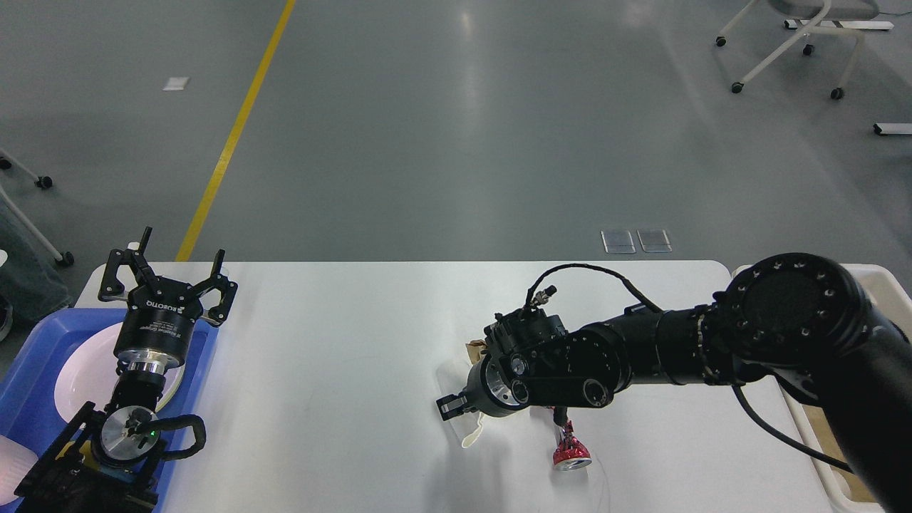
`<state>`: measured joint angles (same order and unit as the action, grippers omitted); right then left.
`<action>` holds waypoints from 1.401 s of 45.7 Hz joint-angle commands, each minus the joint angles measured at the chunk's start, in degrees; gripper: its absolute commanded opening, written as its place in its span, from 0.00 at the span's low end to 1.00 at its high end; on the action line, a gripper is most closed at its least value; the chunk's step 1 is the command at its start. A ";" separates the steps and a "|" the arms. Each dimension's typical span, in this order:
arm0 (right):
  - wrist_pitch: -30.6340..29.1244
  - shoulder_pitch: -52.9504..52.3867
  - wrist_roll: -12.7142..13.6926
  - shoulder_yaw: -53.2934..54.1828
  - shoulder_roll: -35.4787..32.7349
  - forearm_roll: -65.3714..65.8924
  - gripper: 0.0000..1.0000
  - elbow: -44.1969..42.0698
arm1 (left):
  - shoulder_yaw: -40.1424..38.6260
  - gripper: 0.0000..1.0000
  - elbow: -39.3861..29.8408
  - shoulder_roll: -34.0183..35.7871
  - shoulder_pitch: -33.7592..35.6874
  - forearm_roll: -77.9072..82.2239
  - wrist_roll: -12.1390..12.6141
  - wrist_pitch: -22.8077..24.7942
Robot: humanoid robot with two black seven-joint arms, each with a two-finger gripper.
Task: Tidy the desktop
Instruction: 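Carry the second cup to the white bin and lower it in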
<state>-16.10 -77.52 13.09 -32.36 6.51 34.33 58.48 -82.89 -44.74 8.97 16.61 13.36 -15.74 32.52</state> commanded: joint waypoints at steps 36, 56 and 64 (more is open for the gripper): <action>-8.68 -58.79 1.15 -32.23 -14.86 -43.03 0.00 38.29 | 0.01 0.96 0.00 -0.01 0.00 0.00 0.00 0.00; -2.89 -50.45 0.97 -43.31 -24.60 -43.21 0.00 34.78 | 0.01 0.96 0.00 -0.01 0.00 0.00 -0.08 0.00; 1.25 -41.32 0.88 -47.18 -35.06 -41.98 0.00 27.76 | 0.01 0.96 0.00 -0.01 0.00 0.00 0.00 0.00</action>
<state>-16.89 -124.97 14.02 -77.63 -22.15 -8.36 91.29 -82.88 -44.74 8.96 16.61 13.36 -15.77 32.52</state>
